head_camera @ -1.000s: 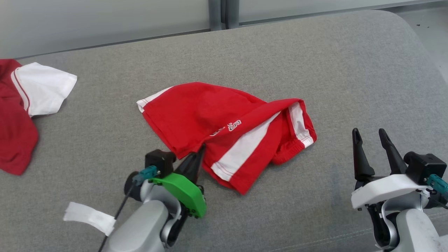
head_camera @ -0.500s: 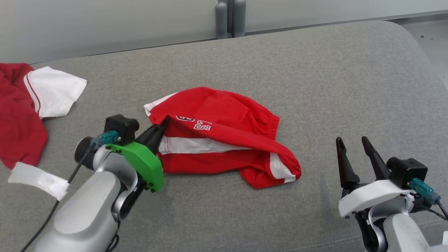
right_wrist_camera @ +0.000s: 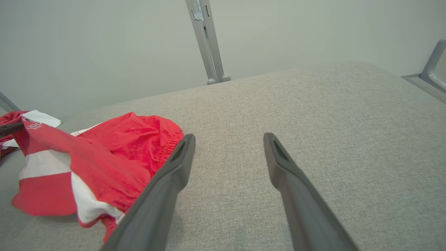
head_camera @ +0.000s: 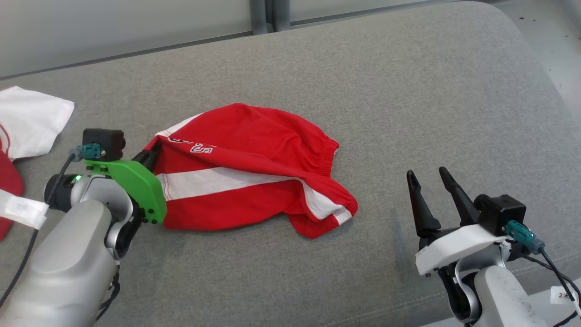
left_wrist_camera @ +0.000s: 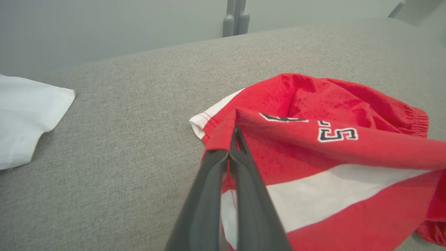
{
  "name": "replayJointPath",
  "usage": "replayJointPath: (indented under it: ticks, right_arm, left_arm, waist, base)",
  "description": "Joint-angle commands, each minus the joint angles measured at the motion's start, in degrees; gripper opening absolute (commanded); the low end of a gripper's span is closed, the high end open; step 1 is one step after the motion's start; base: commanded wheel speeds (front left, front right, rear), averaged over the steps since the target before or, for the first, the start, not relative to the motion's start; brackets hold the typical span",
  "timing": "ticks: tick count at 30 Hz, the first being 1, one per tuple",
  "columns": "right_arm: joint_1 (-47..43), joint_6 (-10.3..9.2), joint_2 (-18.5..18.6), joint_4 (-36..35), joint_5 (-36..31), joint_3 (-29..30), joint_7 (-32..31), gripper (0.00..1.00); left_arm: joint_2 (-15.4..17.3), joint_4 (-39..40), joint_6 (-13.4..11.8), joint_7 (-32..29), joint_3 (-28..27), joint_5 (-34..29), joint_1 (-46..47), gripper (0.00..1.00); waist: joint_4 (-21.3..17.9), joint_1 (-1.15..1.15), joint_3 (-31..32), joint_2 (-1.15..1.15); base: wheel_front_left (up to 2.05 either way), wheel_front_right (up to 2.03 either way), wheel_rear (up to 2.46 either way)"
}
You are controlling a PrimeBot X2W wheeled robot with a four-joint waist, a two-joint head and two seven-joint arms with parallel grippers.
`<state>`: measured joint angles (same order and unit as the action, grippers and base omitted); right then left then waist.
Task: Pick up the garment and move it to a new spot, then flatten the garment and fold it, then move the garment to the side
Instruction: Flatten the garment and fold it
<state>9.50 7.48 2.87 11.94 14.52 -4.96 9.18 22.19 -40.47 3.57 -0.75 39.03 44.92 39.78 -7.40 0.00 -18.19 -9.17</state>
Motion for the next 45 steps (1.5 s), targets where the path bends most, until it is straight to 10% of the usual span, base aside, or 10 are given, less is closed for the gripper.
replayJointPath:
  ticks: [1,10,11,13,30,45]
  right_arm:
    - [0.69,0.01,0.18,0.3,0.66,-0.39,0.65,1.0]
    - [2.58,0.01,0.13,1.6,1.13,-1.29,2.1,1.0]
    - [2.72,0.02,0.13,1.72,1.07,-1.25,2.2,1.0]
    - [2.7,0.02,0.11,2.03,1.02,-1.11,2.48,1.0]
    - [0.4,0.01,0.84,-0.46,-2.12,1.71,2.98,1.0]
    - [-5.21,0.01,0.12,-6.88,-7.13,3.12,3.91,1.0]
  left_arm:
    - [0.09,-2.23,0.35,-0.04,-0.05,-0.12,1.8,0.0]
    - [-2.26,-10.65,0.97,3.45,-0.71,0.58,4.25,0.0]
    - [-2.71,-11.46,1.07,4.05,-0.56,0.48,4.38,0.2]
    - [-3.42,-13.07,1.23,5.31,-0.24,0.04,4.62,1.0]
    - [-6.02,-12.52,1.26,15.6,-0.99,-0.68,0.31,1.0]
    - [-6.05,20.14,-8.82,15.94,-14.86,-10.51,-23.97,1.0]
  waist:
    - [-2.13,0.0,-2.11,0.01]
    - [-4.12,0.0,-4.55,0.01]
    - [-4.09,0.0,-4.68,0.01]
    - [-3.77,0.0,-4.75,0.01]
    - [3.59,0.0,1.0,0.01]
    - [6.69,0.0,6.72,0.01]
  base:
    - [0.0,0.0,0.0]
    - [0.0,0.0,0.0]
    - [0.0,0.0,0.0]
    - [0.0,0.0,0.0]
    - [0.0,0.0,0.0]
    - [0.0,0.0,0.0]
